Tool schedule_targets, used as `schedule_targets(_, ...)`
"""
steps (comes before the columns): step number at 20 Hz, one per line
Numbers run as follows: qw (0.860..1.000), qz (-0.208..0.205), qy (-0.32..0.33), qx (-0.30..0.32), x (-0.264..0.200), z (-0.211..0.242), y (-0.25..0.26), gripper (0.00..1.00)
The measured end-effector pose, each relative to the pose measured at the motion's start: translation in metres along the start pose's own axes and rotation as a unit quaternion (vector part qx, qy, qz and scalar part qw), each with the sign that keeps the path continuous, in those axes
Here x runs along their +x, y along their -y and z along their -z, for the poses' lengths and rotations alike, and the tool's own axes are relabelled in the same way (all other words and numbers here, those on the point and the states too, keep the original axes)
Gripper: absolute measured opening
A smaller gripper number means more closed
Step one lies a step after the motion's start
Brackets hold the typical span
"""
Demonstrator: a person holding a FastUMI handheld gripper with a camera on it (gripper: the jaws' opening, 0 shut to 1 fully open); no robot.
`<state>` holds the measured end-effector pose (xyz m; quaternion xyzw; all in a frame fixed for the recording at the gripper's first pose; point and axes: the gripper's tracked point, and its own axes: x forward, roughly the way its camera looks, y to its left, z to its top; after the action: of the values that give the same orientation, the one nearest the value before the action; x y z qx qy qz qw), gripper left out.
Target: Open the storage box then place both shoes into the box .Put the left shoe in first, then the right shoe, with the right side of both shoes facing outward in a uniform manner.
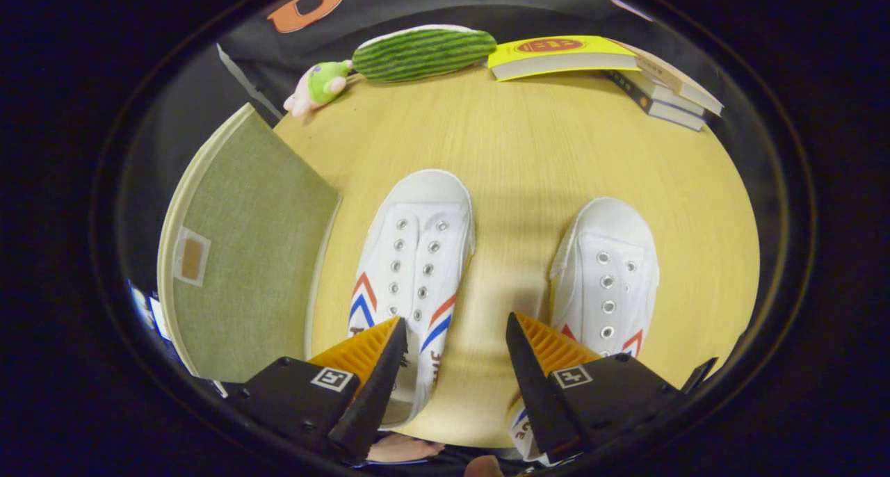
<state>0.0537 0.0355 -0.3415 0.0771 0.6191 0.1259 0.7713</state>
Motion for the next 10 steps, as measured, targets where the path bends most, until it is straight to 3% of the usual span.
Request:
schedule_targets(4,1.000,-0.005,-0.006,0.008,0.005,0.000,-0.005,0.85)
schedule_targets(6,0.999,-0.022,-0.016,0.021,0.007,0.002,-0.016,0.76)
schedule_targets(7,0.999,-0.035,-0.019,0.031,0.007,0.000,-0.022,0.58)
schedule_targets(9,0.998,-0.039,-0.022,0.043,0.009,0.000,-0.023,0.32)
schedule_targets(10,0.998,-0.039,-0.017,0.049,0.008,0.001,-0.024,0.29)
